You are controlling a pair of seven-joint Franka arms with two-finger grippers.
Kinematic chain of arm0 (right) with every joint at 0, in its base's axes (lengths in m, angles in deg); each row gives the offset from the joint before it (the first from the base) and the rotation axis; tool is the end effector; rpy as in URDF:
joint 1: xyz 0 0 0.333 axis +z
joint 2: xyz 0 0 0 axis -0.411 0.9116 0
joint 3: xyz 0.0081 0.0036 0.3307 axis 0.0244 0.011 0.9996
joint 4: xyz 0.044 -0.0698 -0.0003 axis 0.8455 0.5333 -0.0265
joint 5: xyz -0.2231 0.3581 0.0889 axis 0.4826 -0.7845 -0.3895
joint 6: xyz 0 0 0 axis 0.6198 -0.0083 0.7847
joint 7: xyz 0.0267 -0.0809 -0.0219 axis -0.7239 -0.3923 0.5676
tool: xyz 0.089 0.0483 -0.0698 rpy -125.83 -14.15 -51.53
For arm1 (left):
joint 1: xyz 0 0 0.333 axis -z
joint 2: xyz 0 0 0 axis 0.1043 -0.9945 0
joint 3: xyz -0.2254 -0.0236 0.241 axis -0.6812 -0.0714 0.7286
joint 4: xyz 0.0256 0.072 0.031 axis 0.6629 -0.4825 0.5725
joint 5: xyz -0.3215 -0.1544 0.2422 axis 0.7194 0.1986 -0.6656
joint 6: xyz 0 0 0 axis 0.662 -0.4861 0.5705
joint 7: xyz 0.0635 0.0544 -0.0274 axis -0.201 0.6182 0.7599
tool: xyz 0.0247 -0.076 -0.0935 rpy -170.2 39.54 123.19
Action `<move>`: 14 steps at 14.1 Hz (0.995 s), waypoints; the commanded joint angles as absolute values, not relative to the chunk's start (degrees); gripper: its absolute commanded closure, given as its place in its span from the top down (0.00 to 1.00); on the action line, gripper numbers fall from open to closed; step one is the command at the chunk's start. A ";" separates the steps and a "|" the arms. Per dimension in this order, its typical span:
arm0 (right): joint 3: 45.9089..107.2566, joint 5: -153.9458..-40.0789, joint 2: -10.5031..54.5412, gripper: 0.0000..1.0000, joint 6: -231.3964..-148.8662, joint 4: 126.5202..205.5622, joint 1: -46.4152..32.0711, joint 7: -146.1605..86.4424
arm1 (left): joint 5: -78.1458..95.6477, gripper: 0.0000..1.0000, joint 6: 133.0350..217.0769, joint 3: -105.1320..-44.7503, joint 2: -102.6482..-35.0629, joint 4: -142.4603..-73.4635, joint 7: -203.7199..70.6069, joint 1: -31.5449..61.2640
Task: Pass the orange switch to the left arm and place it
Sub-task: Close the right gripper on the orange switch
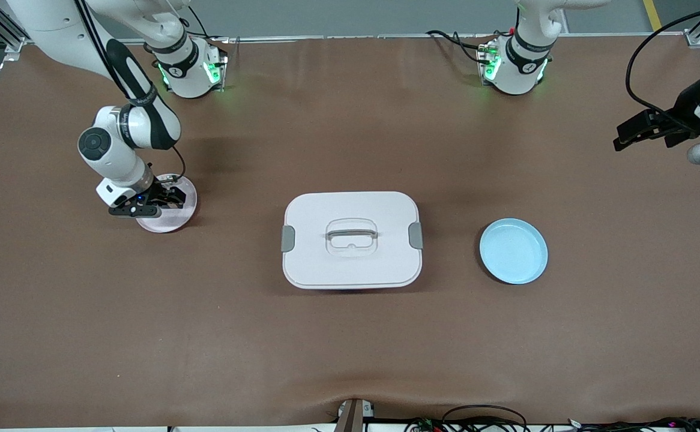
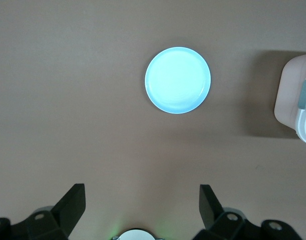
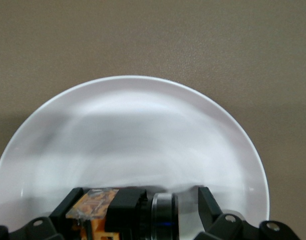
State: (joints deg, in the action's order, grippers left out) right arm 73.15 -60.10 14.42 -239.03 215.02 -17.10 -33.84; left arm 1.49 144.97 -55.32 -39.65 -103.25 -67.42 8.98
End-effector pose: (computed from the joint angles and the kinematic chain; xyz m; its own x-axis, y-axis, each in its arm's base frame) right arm 0.4577 -0.0199 0.1249 0.9999 -0.0055 0.0122 -0.0060 -0.9991 0.0426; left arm 0.5644 -0.0193 0.6123 0.9945 0.0676 -0.0798 0.0698 -0.9973 0.0241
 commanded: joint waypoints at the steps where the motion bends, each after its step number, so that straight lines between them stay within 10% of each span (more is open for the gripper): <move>1: 73.16 -59.55 11.92 1.00 -236.24 215.99 -16.71 -35.68 | 2.40 1.00 144.29 -55.39 -39.63 -102.73 -68.09 8.89; 13: 73.07 -59.55 9.81 1.00 -233.33 214.94 -13.99 -38.85 | 2.40 1.00 144.29 -55.47 -39.63 -102.64 -68.00 8.97; 14: 73.07 -59.55 9.63 0.83 -233.33 214.94 -13.90 -38.76 | 2.40 1.00 144.29 -55.47 -39.72 -102.73 -68.00 9.06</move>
State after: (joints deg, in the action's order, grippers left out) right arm 73.41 -60.10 11.26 -234.20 214.66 -14.44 -38.44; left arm 1.49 144.97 -55.40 -39.65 -103.24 -67.42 9.08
